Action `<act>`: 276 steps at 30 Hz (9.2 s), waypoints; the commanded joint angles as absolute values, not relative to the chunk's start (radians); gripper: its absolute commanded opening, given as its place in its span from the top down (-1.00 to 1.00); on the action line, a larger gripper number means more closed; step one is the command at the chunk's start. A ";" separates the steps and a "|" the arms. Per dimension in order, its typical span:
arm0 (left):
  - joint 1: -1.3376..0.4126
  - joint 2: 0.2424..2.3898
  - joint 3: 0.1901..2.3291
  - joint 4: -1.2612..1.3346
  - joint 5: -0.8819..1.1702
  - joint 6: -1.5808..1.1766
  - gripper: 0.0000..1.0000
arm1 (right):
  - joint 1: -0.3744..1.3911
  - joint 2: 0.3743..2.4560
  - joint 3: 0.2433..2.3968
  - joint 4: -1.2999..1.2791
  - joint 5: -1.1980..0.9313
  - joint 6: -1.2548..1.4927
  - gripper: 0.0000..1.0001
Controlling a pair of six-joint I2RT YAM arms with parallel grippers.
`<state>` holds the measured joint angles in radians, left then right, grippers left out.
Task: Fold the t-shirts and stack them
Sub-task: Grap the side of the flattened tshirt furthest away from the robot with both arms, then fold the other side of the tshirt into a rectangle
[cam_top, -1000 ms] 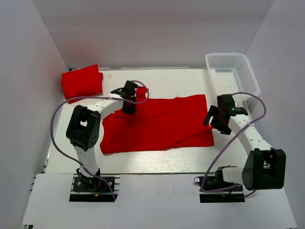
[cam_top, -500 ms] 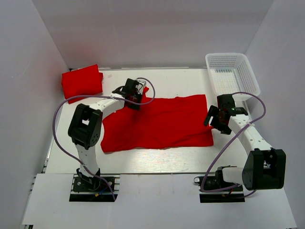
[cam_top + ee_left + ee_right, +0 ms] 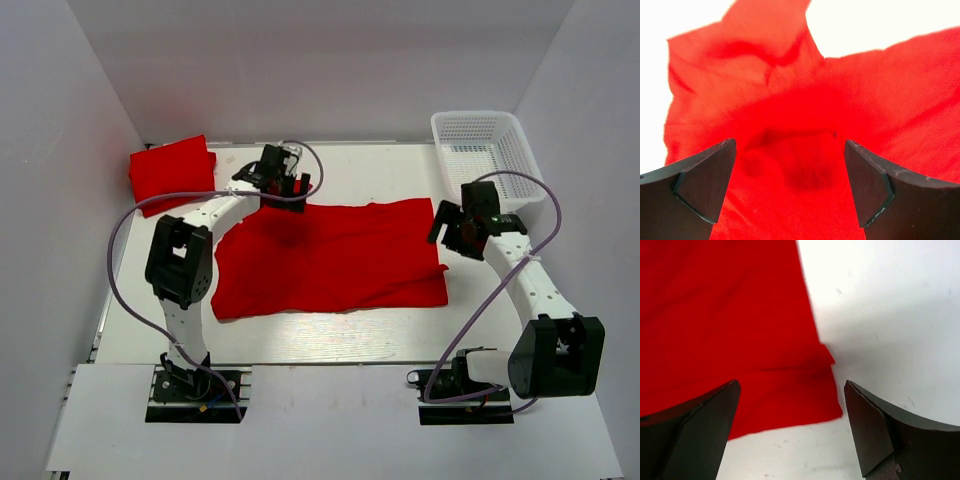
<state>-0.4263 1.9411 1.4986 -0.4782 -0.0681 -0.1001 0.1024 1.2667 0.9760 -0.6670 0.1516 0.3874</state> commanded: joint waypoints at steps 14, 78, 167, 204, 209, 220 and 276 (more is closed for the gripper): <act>-0.304 2.103 1.824 -0.483 0.114 -0.031 -0.98 | 0.207 1.593 1.376 -0.471 0.126 0.350 -0.81; -0.334 2.313 1.913 -0.377 -0.015 0.005 1.00 | 0.218 1.859 1.569 -0.548 0.173 0.405 -0.81; -0.314 1.838 1.480 -0.354 -0.018 0.144 1.00 | 0.275 2.346 1.908 -0.736 0.578 0.770 0.99; -0.333 1.206 1.112 -1.032 0.011 -0.213 1.00 | 0.301 1.856 1.390 -0.538 0.511 0.568 1.00; -0.333 1.164 1.121 -1.115 0.038 -0.233 1.00 | 0.316 1.796 1.373 -0.580 0.503 0.560 1.00; -0.333 1.089 0.918 -1.042 0.127 -0.267 1.00 | 0.316 1.664 1.229 -0.632 0.486 0.607 1.00; -0.282 1.595 1.088 -0.548 -0.244 -0.350 -1.00 | 0.322 1.479 1.121 -0.701 0.413 0.523 -0.81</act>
<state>-0.3080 1.5982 1.0374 -0.6430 -0.1947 -0.3416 0.3195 1.4826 1.0924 -0.7074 0.3931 0.5381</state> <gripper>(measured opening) 0.995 0.904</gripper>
